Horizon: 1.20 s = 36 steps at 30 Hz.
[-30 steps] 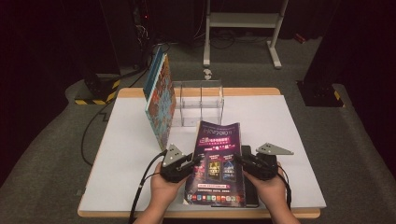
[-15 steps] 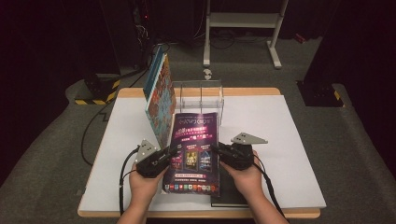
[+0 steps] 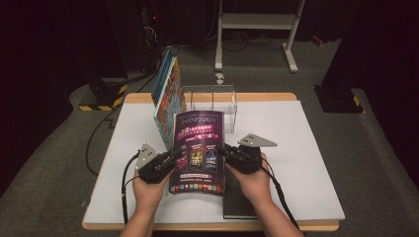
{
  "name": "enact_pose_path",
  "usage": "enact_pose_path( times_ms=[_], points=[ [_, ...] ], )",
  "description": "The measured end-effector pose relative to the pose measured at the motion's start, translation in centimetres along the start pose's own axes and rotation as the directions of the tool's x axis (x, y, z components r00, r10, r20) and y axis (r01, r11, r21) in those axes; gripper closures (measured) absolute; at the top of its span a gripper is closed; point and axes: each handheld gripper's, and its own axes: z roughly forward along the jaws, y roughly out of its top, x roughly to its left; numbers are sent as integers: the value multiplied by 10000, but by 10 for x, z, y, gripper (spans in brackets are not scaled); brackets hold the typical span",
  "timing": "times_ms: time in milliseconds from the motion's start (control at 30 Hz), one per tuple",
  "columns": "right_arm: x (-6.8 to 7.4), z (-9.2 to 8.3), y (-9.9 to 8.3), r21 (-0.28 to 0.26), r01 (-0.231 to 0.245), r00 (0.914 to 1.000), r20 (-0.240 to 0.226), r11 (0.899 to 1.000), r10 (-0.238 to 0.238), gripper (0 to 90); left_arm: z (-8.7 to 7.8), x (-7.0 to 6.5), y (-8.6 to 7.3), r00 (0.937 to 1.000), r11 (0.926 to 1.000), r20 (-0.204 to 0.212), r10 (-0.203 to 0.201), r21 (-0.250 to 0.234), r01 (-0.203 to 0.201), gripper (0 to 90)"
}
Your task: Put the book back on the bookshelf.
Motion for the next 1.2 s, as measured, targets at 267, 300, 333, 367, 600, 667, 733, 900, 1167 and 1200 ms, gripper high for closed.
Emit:
enact_pose_path(
  times_ms=[267,300,333,367,600,667,733,900,1167,1200],
  points=[
    [-3,5,9,-504,0,10000,95,9987,5,796,10,1,7,9984,9980,-118,548,-323,-551,826],
    [-3,7,9,-547,17,9999,117,9985,-10,796,12,2,7,9984,9978,-168,531,-392,-537,826],
    [-3,10,9,-601,30,9999,155,9982,-21,797,14,3,7,9982,9975,-207,565,-408,-573,826],
    [-4,12,9,-616,8,9998,197,9981,4,798,16,3,6,9977,9970,-247,637,-413,-647,827],
    [-10,23,8,-855,100,9991,424,9963,-64,802,26,9,0,9963,9941,-270,815,-697,-832,826],
    [-11,25,7,-895,106,9989,465,9959,-65,803,28,11,-3,9963,9939,-269,822,-722,-840,826],
    [-11,26,6,-847,124,9987,509,9963,-81,802,29,13,-6,9969,9949,-272,739,-676,-755,826],
    [-11,25,0,-921,139,9989,459,9957,-97,804,25,14,-8,9975,9945,-170,689,-781,-700,824],
    [-5,14,-7,-1095,187,9995,281,9938,-157,809,13,14,-8,9987,9957,11,518,-766,-516,803],
    [-4,13,-8,-1136,198,9996,244,9933,-172,810,12,14,-8,9986,9956,37,531,-779,-527,801]
  ],
)
